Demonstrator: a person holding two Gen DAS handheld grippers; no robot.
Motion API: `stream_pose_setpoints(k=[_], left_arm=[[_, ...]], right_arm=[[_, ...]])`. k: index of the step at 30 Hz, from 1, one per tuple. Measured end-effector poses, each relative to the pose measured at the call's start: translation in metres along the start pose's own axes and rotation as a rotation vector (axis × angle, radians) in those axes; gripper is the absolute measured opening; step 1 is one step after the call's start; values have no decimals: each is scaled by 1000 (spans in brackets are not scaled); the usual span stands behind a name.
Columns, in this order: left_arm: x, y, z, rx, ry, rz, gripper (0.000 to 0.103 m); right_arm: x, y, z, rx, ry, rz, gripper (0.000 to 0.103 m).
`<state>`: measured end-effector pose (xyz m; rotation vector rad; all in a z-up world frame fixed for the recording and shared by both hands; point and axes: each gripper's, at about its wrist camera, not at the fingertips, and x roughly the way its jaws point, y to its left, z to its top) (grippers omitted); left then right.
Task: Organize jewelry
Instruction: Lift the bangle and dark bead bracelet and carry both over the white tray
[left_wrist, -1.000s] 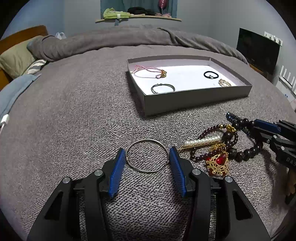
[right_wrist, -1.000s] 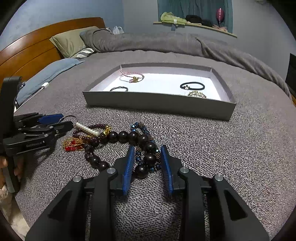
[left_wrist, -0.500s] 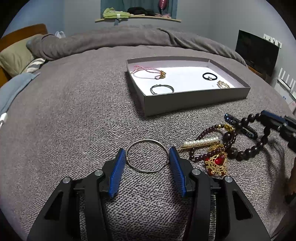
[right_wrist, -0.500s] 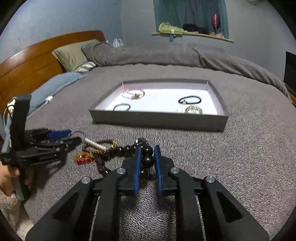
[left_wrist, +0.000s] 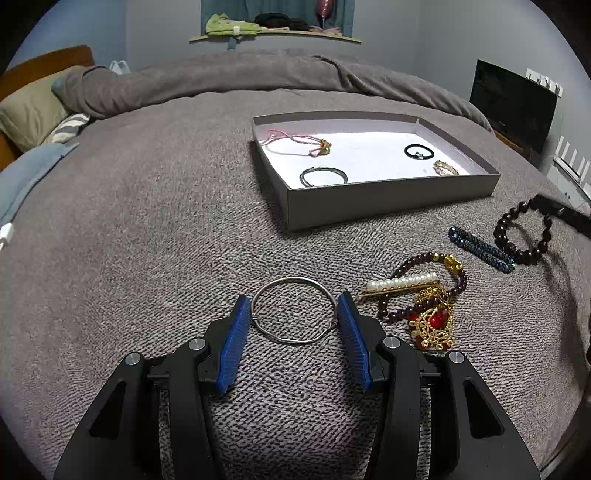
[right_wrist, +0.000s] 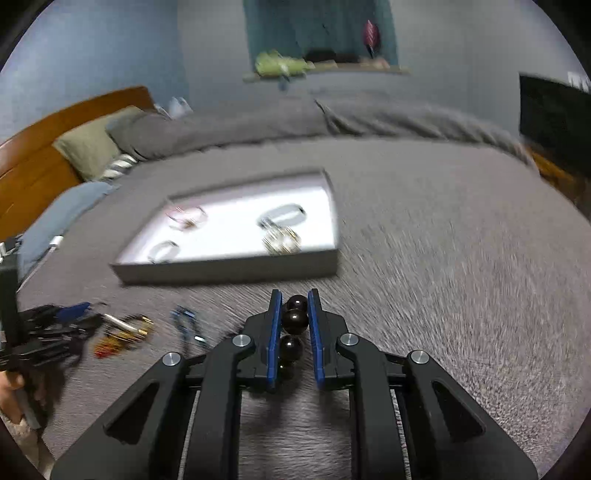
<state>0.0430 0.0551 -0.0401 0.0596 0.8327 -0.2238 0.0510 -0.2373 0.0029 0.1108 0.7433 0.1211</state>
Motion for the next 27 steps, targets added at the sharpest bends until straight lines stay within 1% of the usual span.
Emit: stream_pose_setpoints(k=[2, 4, 7, 8, 9, 10, 11, 12, 13, 14, 15, 16, 17, 19, 20, 22, 23, 25, 26, 27], left_arm=[[0, 0, 0, 0, 0, 0, 50], [0, 0, 0, -3, 1, -4, 50], [1, 2, 0, -12, 5, -15, 50], [1, 3, 0, -15, 5, -17, 50], [2, 3, 0, -15, 5, -19, 50], [2, 3, 0, -15, 5, -19, 50], [2, 3, 0, -14, 5, -18, 50], [1, 3, 0, -16, 4, -19, 50], [0, 3, 1, -19, -1, -20, 50], [-3, 4, 2, -23, -11, -20, 50], [-5, 5, 3, -25, -20, -17, 30], [-7, 6, 5, -24, -22, -13, 13], [-9, 8, 7, -36, -23, -25, 6], [-14, 11, 9, -54, -37, -51, 6], [-15, 10, 10, -49, -42, -51, 6], [-13, 8, 9, -33, -32, -26, 6], [-11, 7, 8, -21, -20, -24, 8], [-6, 6, 6, -14, -4, -24, 22], [-6, 5, 6, -11, -7, -22, 36], [-8, 4, 6, -7, -16, -10, 47]], right_arm=[[11, -6, -4, 19, 45, -4, 14], [16, -8, -7, 29, 71, -4, 15], [22, -7, -10, 19, 95, -14, 19], [24, -6, -11, 15, 104, -17, 26], [28, -4, -12, 4, 117, -16, 37], [30, -1, -14, -10, 122, -22, 39], [31, 3, -15, -35, 121, -42, 39], [31, 6, -15, -45, 116, -48, 37], [30, 7, -14, -45, 111, -45, 31], [28, 7, -13, -41, 107, -38, 15], [26, 7, -12, -35, 99, -29, 14], [24, 7, -11, -31, 87, -25, 14], [18, 7, -9, -31, 63, -20, 14], [9, 8, -6, -34, 28, -11, 14], [4, 9, -4, -36, 9, -6, 14], [-4, 13, -2, -51, -27, 0, 14], [-6, 15, -2, -59, -33, 3, 14], [-6, 15, -2, -59, -29, 10, 14], [-5, 15, -1, -59, -24, 12, 14], [-3, 15, -1, -61, -19, 10, 14]])
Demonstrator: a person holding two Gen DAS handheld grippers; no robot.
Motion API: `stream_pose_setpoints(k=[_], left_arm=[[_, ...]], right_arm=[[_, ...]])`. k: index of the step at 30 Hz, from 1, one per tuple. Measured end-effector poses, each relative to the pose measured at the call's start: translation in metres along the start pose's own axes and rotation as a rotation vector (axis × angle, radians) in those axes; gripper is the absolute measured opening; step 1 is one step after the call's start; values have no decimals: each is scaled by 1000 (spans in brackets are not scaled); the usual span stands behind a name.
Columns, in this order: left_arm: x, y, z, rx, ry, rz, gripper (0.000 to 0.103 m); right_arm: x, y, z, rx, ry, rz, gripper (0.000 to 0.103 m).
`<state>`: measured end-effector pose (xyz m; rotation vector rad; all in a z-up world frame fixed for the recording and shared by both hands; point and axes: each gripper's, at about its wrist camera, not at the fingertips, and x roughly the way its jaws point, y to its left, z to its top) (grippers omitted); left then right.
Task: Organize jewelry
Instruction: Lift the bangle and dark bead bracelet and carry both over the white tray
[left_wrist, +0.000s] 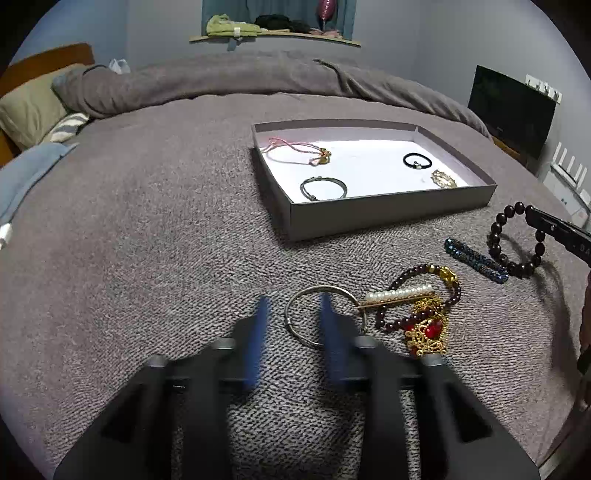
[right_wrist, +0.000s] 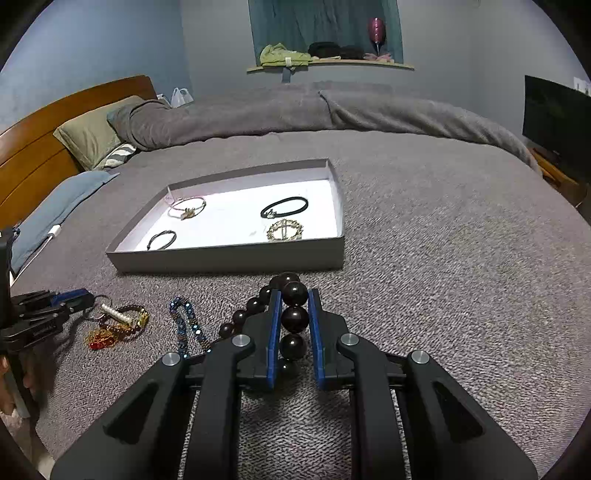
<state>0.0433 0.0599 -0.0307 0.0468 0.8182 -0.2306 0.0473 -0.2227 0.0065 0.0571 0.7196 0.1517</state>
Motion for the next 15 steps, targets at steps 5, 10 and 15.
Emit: stream_pose_setpoints(k=[5, 10, 15], left_arm=[[-7, -9, -1, 49, -16, -33, 56], [11, -21, -5, 121, 63, -16, 60], [24, -27, 3, 157, 73, 14, 64]], right_arm=[[2, -2, 1, 10, 10, 7, 14], [3, -3, 0, 16, 20, 18, 14], [5, -1, -2, 20, 31, 31, 15]])
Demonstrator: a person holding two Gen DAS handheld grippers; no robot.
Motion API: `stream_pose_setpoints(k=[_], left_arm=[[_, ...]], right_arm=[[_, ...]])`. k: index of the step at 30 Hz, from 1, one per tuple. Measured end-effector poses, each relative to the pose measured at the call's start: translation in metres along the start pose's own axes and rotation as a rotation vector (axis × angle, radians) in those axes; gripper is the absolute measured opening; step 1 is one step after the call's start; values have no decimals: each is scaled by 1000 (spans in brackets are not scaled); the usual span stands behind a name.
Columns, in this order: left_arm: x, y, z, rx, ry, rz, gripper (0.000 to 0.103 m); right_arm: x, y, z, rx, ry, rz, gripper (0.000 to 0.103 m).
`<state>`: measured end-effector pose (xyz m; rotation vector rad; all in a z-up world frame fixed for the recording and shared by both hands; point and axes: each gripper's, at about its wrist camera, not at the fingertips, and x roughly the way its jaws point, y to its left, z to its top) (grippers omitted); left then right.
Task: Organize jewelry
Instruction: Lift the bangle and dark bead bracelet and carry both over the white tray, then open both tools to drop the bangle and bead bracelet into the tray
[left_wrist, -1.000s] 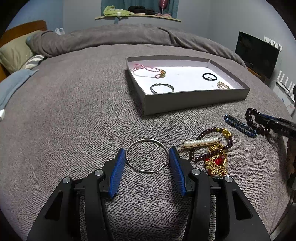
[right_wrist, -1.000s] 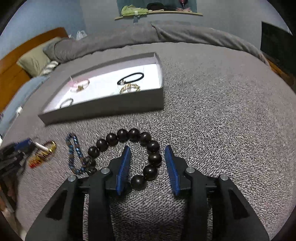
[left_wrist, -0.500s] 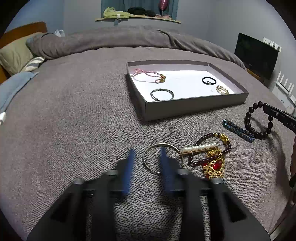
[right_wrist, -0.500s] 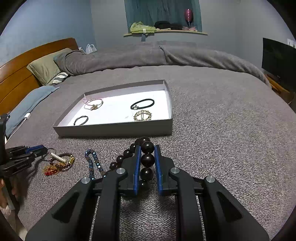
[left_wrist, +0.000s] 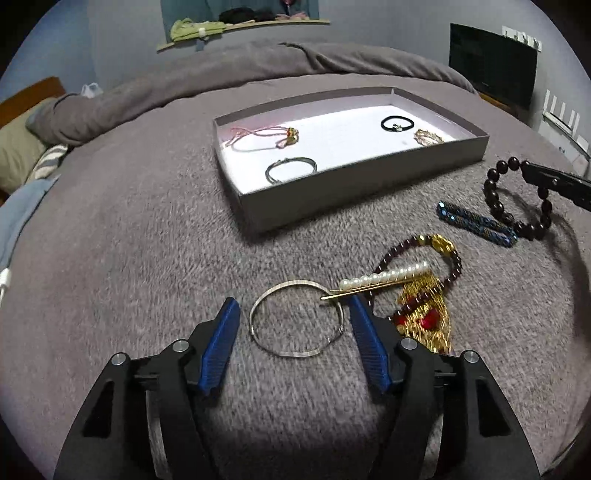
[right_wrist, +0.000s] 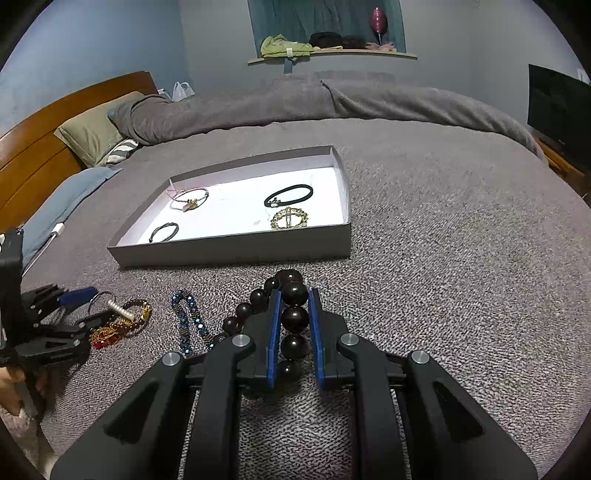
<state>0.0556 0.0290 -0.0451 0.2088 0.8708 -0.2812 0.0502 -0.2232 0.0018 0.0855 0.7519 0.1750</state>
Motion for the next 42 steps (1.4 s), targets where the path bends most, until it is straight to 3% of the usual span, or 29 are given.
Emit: stream_pose_setpoints(k=[1, 3, 15, 19, 26, 31, 36, 42], left_arm=[[0, 2, 0, -7, 2, -11, 63], [-3, 5, -2, -15, -4, -31, 52], [-37, 26, 7, -90, -87, 24, 52], [-45, 18, 30, -58, -122, -2, 52], [-25, 8, 85, 2, -133, -44, 52], [21, 14, 117, -23, -62, -103, 52], [66, 12, 136, -6, 29, -75, 52], [87, 15, 146, 21, 47, -28, 52]], right_arm=[[-1, 0, 0, -1, -1, 1, 15], [-3, 0, 1, 0, -10, 4, 14], [-25, 12, 15, -18, -105, 55, 14], [-31, 20, 39, -53, -153, 51, 14], [-30, 13, 93, -70, -223, 27, 14], [4, 14, 130, -58, -227, 46, 14], [57, 26, 152, -78, -211, 49, 14], [118, 16, 166, -35, -119, 41, 14]])
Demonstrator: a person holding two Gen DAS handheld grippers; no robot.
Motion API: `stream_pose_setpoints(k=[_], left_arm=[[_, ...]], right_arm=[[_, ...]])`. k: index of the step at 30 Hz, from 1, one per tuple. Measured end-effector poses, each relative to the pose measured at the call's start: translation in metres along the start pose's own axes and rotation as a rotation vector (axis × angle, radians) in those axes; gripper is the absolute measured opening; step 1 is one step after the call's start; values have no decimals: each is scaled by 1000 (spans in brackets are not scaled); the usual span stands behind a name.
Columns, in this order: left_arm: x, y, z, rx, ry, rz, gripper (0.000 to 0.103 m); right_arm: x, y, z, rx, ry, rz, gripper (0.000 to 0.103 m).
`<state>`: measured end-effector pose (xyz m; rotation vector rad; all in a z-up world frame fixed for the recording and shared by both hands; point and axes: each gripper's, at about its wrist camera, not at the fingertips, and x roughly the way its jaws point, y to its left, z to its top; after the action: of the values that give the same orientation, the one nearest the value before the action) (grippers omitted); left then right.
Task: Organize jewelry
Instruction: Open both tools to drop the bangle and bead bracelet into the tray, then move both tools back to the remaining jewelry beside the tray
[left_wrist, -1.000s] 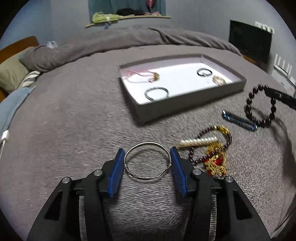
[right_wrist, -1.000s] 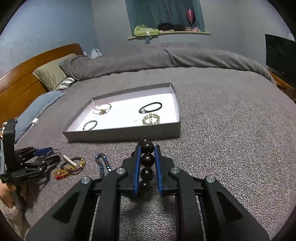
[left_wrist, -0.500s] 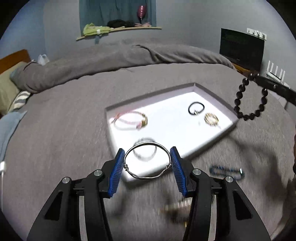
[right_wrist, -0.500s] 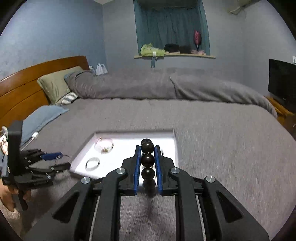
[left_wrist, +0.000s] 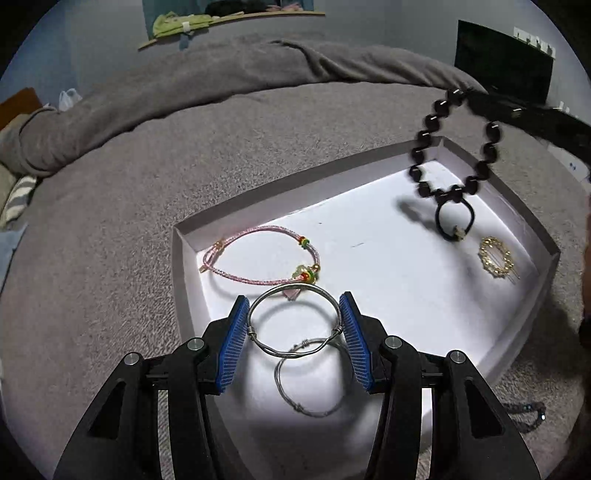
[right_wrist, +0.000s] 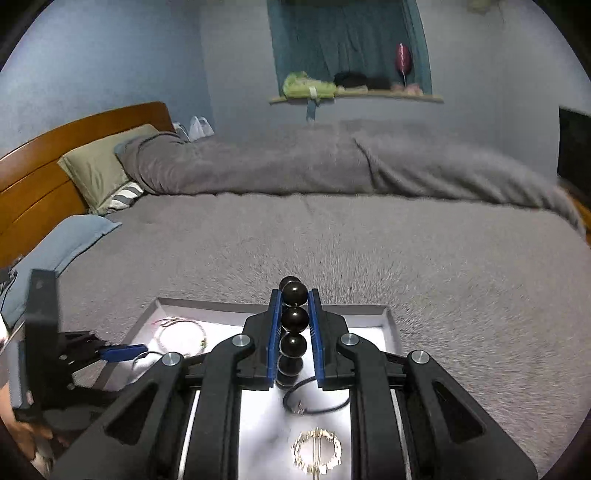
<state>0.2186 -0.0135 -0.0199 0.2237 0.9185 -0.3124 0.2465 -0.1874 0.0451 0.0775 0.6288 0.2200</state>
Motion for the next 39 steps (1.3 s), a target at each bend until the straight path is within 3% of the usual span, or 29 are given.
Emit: stream_pose_setpoints(k=[6, 16, 17, 18, 20, 25, 33, 36, 39], left_arm=[[14, 8, -4, -14, 14, -12, 52], [15, 8, -6, -9, -23, 4, 52], [15, 8, -6, -9, -25, 4, 53], [15, 8, -7, -9, -26, 3, 54], [14, 6, -9, -3, -33, -7, 56], [7, 4, -12, 1, -78, -13, 58], [-29, -5, -21, -29, -230, 22, 83], [-44, -6, -25, -39, -256, 87, 85], [-58, -2, -33, -85, -267, 76, 88]], right_arm=[[24, -16, -15, 24, 75, -100, 14], [29, -26, -23, 61, 87, -123, 16], [28, -27, -22, 67, 78, -122, 23], [26, -28, -21, 73, 69, -122, 37], [22, -29, -20, 79, 51, -118, 49], [11, -33, -19, 96, 29, -118, 52], [-34, -27, -31, 80, -24, -150, 84], [-60, -21, -39, 48, -55, -168, 88], [-84, -18, -44, 58, -85, -157, 89]])
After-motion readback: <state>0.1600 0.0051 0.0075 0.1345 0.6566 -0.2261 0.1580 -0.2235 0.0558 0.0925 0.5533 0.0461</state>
